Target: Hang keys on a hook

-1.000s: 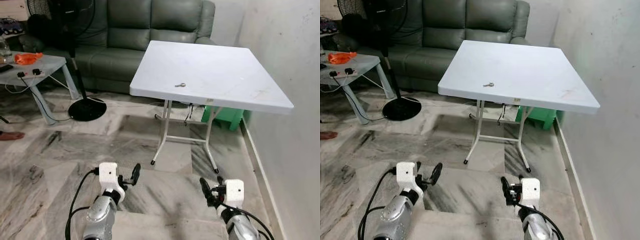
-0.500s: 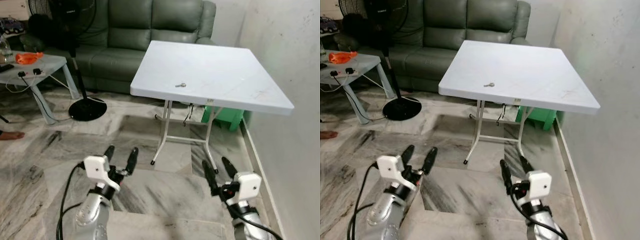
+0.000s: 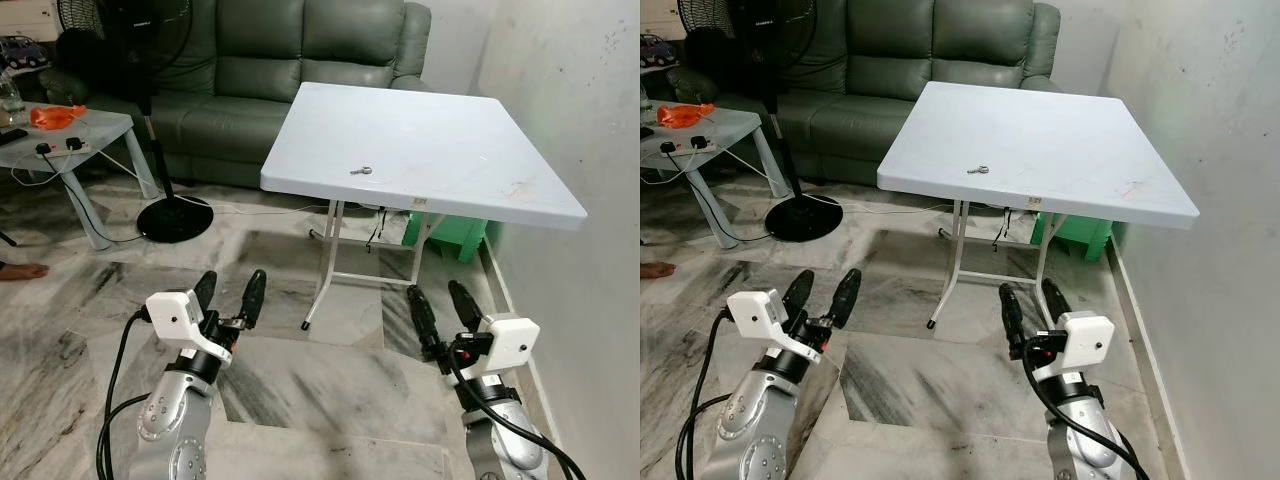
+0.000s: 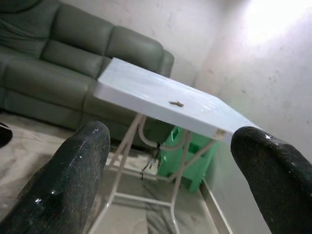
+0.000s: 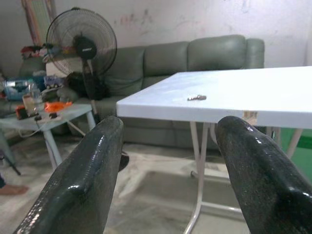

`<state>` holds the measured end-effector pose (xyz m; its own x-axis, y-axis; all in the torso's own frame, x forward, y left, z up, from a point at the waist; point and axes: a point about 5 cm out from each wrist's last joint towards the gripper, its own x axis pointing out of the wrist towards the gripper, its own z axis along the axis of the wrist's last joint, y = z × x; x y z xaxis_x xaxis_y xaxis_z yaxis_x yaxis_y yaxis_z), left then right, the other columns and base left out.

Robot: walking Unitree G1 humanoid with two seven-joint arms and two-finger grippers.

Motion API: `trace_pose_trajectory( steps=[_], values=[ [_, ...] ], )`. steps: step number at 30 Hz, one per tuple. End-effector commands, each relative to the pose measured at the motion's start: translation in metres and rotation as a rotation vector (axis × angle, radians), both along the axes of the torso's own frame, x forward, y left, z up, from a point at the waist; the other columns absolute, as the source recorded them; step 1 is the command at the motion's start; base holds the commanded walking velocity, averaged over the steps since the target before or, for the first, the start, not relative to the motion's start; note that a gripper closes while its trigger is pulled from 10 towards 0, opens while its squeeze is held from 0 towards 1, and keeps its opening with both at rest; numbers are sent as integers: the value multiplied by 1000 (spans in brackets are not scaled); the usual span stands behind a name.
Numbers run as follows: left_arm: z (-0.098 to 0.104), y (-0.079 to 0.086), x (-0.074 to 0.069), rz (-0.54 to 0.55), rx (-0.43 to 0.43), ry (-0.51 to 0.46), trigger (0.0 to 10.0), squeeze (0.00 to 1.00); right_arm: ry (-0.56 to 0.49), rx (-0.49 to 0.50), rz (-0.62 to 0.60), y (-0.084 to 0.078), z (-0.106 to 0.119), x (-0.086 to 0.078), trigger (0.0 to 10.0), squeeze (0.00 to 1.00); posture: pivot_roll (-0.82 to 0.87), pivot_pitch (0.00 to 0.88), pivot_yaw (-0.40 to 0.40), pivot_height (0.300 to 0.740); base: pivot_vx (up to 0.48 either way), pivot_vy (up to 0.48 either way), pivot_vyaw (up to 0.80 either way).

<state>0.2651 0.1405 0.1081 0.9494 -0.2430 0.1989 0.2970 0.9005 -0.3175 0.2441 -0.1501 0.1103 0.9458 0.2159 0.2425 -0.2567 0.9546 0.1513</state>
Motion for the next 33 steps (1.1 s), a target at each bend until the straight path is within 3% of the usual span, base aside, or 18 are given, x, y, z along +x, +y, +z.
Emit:
trace_pose_trajectory(
  steps=[1, 6, 17, 33],
  values=[
    [3, -4, 0, -16, 21, 0, 10000, 0, -8, -16, 10, 2, 6, 2, 10000, 0, 4, 0, -44, 740, 0, 0, 0],
    [2, -7, 1, -21, 11, 18, 10000, 0, -7, -30, 21, 1, 8, 3, 10000, 0, 4, 0, -46, 740, 0, 0, 0],
    [-10, -6, 1, -10, 99, 92, 10000, 0, 25, -83, 12, -7, 0, 0, 10000, 0, 0, 0, -45, 740, 0, 0, 0],
    [-12, -7, 1, -4, 98, 104, 10000, 0, 39, -98, 4, -10, -3, 1, 10000, 0, -2, 0, -50, 740, 30, 0, 0]
  ],
)
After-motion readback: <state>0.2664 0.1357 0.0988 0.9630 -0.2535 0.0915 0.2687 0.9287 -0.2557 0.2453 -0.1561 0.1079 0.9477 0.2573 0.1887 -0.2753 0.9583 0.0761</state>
